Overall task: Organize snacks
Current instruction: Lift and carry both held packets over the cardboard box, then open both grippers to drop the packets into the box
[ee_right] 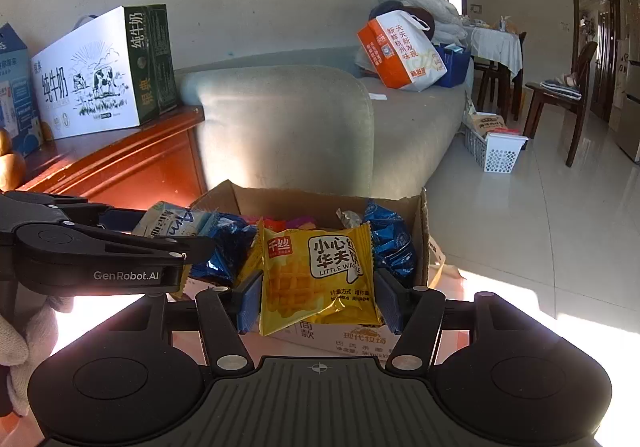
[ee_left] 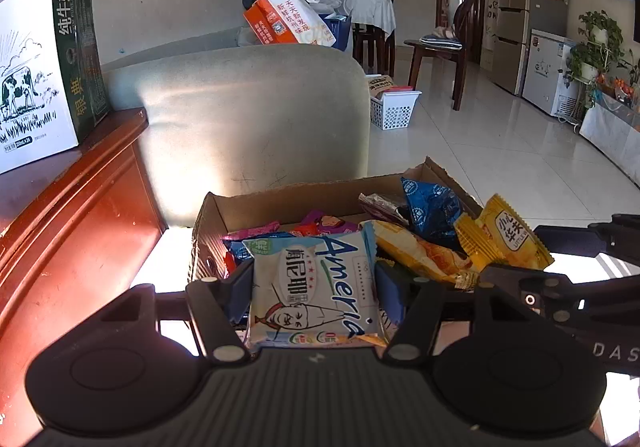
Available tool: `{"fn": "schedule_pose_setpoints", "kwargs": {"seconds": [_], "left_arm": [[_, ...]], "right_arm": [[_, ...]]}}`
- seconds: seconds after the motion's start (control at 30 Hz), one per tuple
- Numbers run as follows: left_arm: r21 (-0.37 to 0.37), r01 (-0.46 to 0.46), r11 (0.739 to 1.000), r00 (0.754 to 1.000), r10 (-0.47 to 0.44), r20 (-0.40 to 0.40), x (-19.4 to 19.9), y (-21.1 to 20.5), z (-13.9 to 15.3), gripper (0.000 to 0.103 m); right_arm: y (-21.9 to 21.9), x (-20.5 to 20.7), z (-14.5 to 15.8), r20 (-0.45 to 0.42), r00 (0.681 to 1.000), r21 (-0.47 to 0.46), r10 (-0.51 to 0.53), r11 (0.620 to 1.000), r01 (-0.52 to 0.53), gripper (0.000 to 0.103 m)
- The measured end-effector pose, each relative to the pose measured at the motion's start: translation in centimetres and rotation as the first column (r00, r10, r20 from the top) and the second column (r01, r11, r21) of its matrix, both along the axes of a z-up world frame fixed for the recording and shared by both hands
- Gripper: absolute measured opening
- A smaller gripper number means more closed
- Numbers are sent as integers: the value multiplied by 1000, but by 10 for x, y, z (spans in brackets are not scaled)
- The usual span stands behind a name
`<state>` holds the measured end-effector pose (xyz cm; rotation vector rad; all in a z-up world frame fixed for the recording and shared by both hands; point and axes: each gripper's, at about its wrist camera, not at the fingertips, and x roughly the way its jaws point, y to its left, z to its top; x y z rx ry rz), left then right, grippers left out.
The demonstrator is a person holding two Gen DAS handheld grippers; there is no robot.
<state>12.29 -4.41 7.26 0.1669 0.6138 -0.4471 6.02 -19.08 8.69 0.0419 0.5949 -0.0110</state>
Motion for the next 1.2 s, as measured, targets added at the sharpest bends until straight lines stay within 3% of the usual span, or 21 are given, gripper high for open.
{"fn": "schedule_pose_setpoints", "kwargs": {"seconds": [0.43, 0.93, 1.03, 1.1, 1.2], "left_arm": [[-76, -19, 997, 1000, 19, -10, 40, -2, 2, 62], [-90, -27, 996, 1000, 27, 6, 80, -21, -5, 63], [-96, -65, 993, 998, 67, 14, 89, -20, -11, 73], [-84, -86, 993, 996, 89, 29, 91, -20, -13, 85], [-57, -116, 992, 992, 118, 36, 90, -19, -9, 99]], "right_arm": [[-9, 29, 2, 25, 999, 24, -47, 999, 47, 58], [-19, 76, -2, 20, 996, 85, -91, 992, 89, 58], [-25, 88, -9, 13, 994, 135, -109, 985, 106, 62], [-28, 94, -13, -10, 991, 168, -137, 976, 137, 73], [-34, 93, -14, -20, 987, 177, -160, 971, 161, 81]]}}
